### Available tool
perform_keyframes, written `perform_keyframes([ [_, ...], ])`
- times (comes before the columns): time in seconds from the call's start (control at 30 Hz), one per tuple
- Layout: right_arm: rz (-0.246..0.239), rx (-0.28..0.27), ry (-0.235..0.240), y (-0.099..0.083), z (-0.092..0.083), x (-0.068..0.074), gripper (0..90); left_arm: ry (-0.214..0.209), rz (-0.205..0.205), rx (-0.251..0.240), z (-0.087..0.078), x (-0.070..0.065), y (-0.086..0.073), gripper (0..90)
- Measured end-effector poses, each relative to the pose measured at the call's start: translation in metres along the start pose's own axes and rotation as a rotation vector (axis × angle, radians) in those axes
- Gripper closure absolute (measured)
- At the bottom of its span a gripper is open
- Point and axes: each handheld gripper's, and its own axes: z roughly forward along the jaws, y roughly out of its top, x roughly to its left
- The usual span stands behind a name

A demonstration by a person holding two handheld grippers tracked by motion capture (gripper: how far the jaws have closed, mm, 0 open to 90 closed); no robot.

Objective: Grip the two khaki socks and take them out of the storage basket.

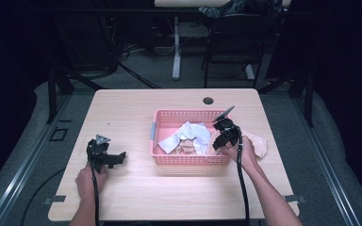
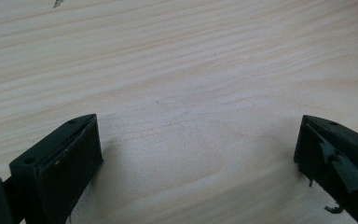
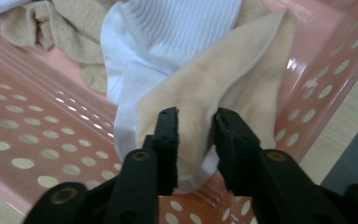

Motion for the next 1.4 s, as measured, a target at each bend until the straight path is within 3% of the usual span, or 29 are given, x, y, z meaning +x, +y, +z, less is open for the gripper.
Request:
perform_keyframes([
  [0.03,-0.003,-0.005,0.003,0.000,-0.003,-0.001,81.5,0.000,0.000,0.000,0.000,0.000,0.000,0.4],
  [0.13,-0.006,-0.046,0.007,-0.002,-0.009,-0.002,86.6,0.000,0.000,0.001,0.000,0.000,0.000,0.4],
  [0.17,-0.024,-0.063,0.006,-0.002,-0.011,-0.003,87.0,0.000,0.000,0.001,0.000,0.000,0.000,0.4],
  [0.83,-0.029,-0.279,0.083,0.003,-0.065,-0.003,88.0,0.000,0.000,0.000,0.000,0.000,0.000,0.4],
  [1.4,-0.082,-0.352,0.059,0.010,-0.107,0.003,88.3,0.000,0.001,0.003,0.000,0.000,0.000,0.4],
])
